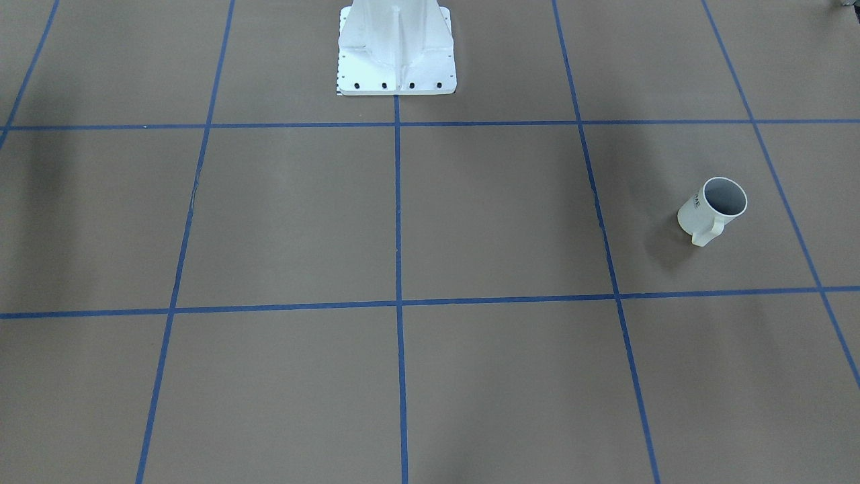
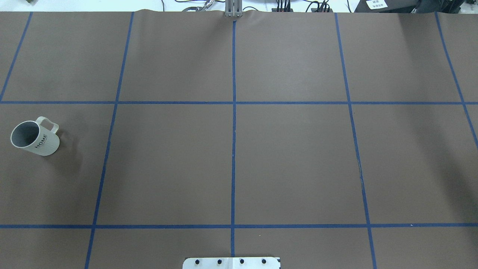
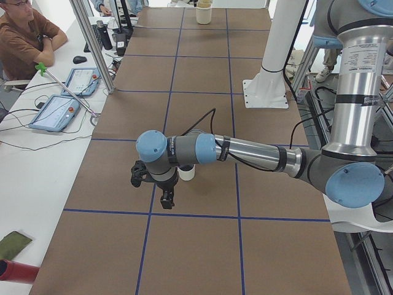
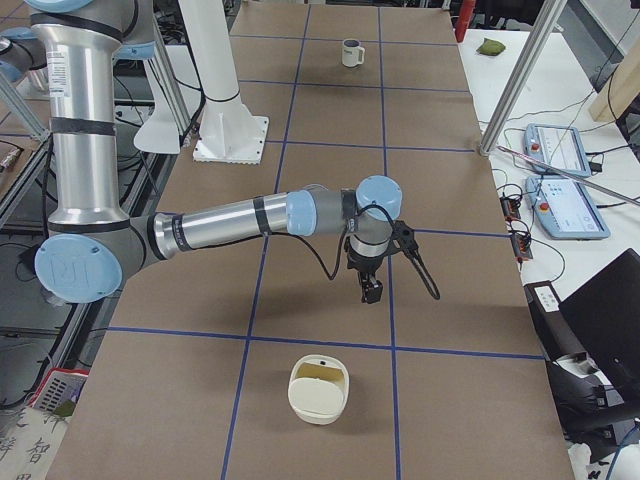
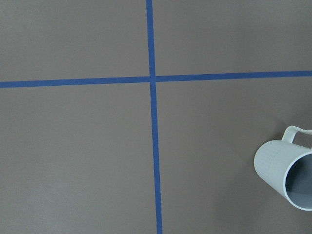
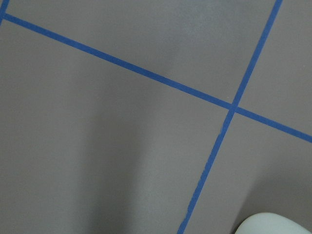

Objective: Left arm hands cup to right arm to dump lemon

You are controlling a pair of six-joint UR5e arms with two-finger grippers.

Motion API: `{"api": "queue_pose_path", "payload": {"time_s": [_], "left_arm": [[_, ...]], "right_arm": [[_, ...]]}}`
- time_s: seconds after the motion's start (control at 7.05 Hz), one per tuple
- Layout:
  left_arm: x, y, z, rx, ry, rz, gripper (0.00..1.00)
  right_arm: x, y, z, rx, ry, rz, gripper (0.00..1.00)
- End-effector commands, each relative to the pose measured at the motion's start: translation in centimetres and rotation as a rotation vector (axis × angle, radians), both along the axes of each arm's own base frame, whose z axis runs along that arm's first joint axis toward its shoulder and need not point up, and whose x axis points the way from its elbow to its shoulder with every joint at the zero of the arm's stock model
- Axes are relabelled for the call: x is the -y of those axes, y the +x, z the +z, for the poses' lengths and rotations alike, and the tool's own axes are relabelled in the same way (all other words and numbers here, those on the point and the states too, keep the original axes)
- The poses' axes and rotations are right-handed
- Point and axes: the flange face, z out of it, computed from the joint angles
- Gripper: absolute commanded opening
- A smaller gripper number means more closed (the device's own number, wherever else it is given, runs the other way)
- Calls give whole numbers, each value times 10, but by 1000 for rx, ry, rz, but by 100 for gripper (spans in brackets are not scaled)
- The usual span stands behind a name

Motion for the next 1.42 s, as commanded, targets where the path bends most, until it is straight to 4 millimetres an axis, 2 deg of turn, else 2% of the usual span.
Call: {"api": "queue_pose_path", "payload": {"time_s": [0.0, 0.14, 0.43, 0.57, 0.71, 0.85, 0.99, 1.28], "left_arm": [[-1, -5, -3, 10, -9, -44, 100], [-25, -9, -9, 3, 8, -53, 100], [-22, -7, -15, 3, 15, -52, 100], [-32, -8, -30, 2, 34, -60, 100], [-46, -8, -38, 10, 49, -62, 100], [-58, -8, -22, 14, 20, -59, 100], [-63, -7, -17, 14, 14, -56, 100], [-63, -8, -22, 14, 23, -58, 100]], "right_arm": [[-14, 22, 7, 17, -37, 51, 99], [-15, 22, 15, 17, -51, 50, 99], [-17, 20, 27, 43, -101, 71, 100], [-18, 21, 36, 41, -117, 73, 100], [-17, 20, 33, 47, -112, 74, 100], [-19, 20, 35, 44, -109, 68, 100], [-20, 21, 38, 39, -115, 69, 100], [-20, 21, 43, 29, -130, 74, 100]]}}
